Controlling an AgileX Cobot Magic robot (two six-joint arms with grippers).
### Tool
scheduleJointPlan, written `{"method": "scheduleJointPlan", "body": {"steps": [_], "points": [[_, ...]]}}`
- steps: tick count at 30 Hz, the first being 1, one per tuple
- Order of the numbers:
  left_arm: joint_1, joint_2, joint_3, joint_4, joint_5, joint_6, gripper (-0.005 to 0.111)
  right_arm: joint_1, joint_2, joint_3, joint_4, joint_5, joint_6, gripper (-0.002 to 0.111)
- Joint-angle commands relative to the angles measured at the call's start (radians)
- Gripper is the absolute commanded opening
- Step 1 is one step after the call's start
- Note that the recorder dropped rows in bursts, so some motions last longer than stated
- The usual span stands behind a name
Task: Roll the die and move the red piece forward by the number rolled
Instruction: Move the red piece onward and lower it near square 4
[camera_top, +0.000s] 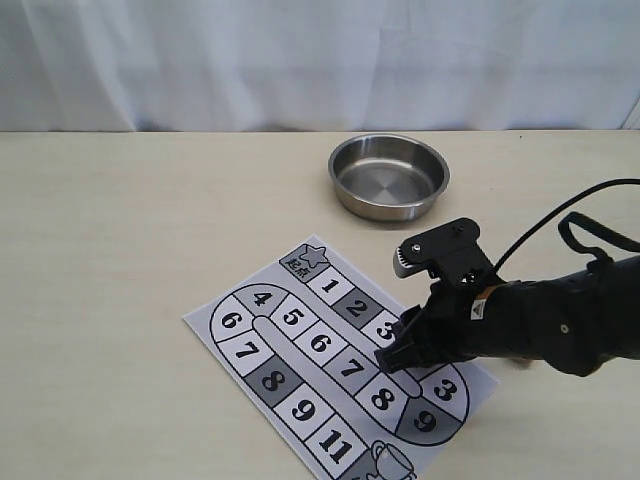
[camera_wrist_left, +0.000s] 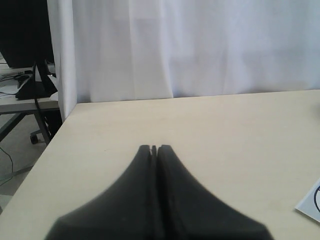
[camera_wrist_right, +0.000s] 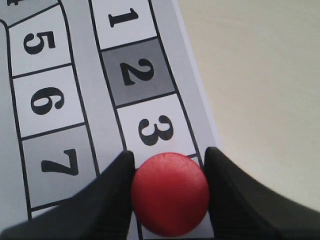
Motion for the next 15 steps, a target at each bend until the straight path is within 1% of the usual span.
{"method": "scheduleJointPlan", "body": {"steps": [1, 5, 9, 11, 15], "points": [[-0.002, -0.003, -0.007, -0.007, -0.013, -0.006, 0.000, 0.002, 0.011, 0.005, 0.005, 0.007, 0.002, 0.018], [-0.002, -0.003, -0.007, -0.007, -0.013, -0.006, 0.000, 0.002, 0.011, 0.005, 0.005, 0.007, 0.002, 0.034], [-0.002, -0.003, -0.007, -0.007, -0.013, -0.006, 0.000, 0.002, 0.000, 0.001, 0.005, 0.007, 0.002, 0.045], [-0.002, -0.003, -0.007, -0.007, -0.013, -0.006, 0.000, 0.002, -0.011, 0.000, 0.005, 0.003, 0.002, 0.050], [-0.002, -0.003, -0.007, -0.007, -0.013, -0.006, 0.000, 0.002, -0.035, 0.000, 0.005, -0.004, 0.002, 0.054]]}}
